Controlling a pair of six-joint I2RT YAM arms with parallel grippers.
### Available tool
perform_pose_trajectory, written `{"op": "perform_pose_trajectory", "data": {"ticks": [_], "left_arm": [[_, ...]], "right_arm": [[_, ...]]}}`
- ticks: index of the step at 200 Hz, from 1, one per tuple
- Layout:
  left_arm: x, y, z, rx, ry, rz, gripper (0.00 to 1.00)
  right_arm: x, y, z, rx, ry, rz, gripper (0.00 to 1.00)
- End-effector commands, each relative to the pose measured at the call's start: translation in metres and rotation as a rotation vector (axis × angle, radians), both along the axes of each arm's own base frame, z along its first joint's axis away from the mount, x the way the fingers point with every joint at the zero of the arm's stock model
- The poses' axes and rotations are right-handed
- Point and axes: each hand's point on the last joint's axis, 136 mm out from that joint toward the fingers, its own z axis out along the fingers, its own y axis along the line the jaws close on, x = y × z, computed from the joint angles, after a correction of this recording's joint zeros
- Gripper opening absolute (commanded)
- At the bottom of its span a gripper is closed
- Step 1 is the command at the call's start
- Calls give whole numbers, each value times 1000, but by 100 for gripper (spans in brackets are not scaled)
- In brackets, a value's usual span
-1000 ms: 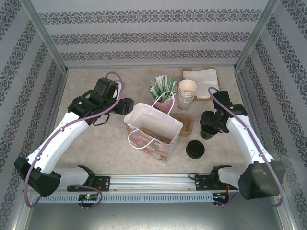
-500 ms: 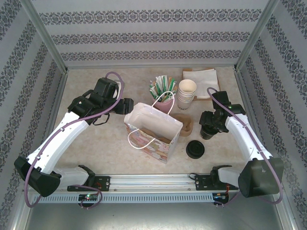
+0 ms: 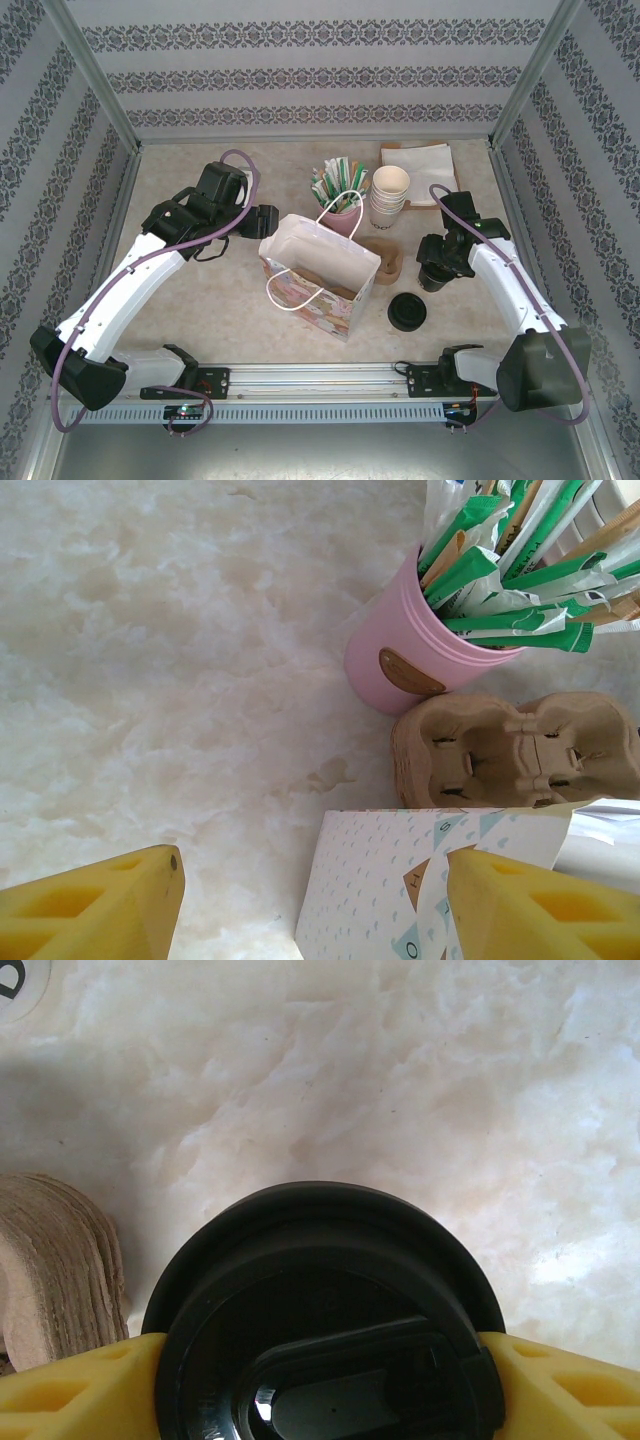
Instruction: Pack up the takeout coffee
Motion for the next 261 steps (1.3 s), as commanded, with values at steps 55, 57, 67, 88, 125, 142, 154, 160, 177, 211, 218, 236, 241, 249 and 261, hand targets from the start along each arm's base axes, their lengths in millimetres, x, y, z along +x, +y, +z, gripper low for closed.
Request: {"op": "perform_pose_trajectory", "data": {"ticks": [55,57,67,88,125,142,154,160,177,211,218,236,241,249,261], "left_arm": [[0,-4,11,-5,-19,-12,71],[0,-4,10,-4,-20,-14,71],[-1,-4,12,-1,-25,-14,71],[0,-3,12,6,-28,-14,71],[1,-4,15,7,-33,-18,71],[1,-4,15,4,-30,-20,71],[1,-4,15,6,-29,-20,71],[1,-4,15,6,-28,-19,71],[1,-5,15,2,-25,-20,71],[1,-8,16,-10,-18,-27,70],[1,-8,15,-13,-16,-28,70],[0,-9,15,-16,-11,-30,70],[1,-9,15,-17,-12,-30,70],[1,-9,15,-17,-9,-27,70],[1,-9,15,-18,-8,-27,70]], "right_arm": [[13,11,47,-13,-156,121,70],[13,12,50,-15,-164,130,70],[15,16,65,-25,-207,174,69],[15,27,98,-52,-284,269,67],[6,56,173,-98,-403,424,68],[-1,68,204,-118,-434,487,69],[-5,75,223,-142,-461,521,69],[-7,78,230,-156,-472,535,69],[-13,90,249,-173,-506,580,69],[-23,118,275,-162,-561,684,69],[-26,123,280,-152,-570,705,69],[-32,135,291,-117,-598,751,69],[-33,138,293,-104,-605,763,68],[-37,141,297,-83,-617,780,68],[-42,143,302,-61,-633,797,67]]}}
